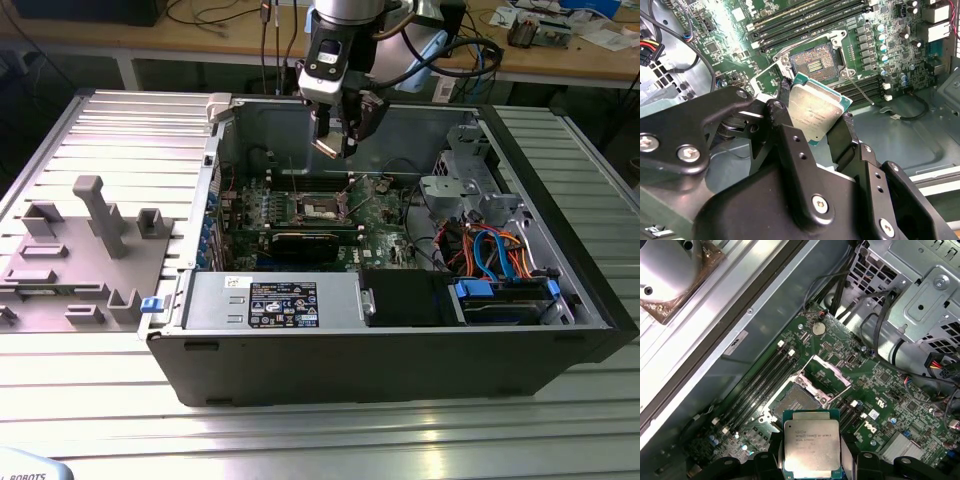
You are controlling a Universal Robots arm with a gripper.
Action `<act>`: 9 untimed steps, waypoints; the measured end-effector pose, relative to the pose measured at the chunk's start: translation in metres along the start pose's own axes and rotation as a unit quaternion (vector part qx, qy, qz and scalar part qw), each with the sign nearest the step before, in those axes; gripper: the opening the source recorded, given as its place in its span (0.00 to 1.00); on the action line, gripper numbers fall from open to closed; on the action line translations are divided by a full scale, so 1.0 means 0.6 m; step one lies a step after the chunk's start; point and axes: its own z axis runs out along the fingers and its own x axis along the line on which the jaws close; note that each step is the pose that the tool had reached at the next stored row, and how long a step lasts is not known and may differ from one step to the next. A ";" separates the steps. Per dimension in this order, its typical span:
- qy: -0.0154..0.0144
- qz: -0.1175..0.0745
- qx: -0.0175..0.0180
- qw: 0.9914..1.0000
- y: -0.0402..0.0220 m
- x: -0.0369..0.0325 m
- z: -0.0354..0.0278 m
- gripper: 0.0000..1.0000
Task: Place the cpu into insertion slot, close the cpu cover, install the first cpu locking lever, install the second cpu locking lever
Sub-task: 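Place the cpu into insertion slot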
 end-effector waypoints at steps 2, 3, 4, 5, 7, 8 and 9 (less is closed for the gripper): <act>0.000 0.001 0.000 1.000 0.000 0.000 0.000 0.54; 0.000 0.003 0.000 1.000 0.000 0.000 0.000 0.54; 0.000 0.003 0.000 1.000 0.000 0.000 0.000 0.54; 0.000 0.004 0.000 1.000 0.000 0.000 0.000 0.54; 0.000 0.006 0.000 1.000 0.000 0.000 0.000 0.54; 0.000 0.007 0.000 1.000 0.000 0.000 0.000 0.54; 0.000 0.008 0.000 1.000 0.000 0.000 0.000 0.54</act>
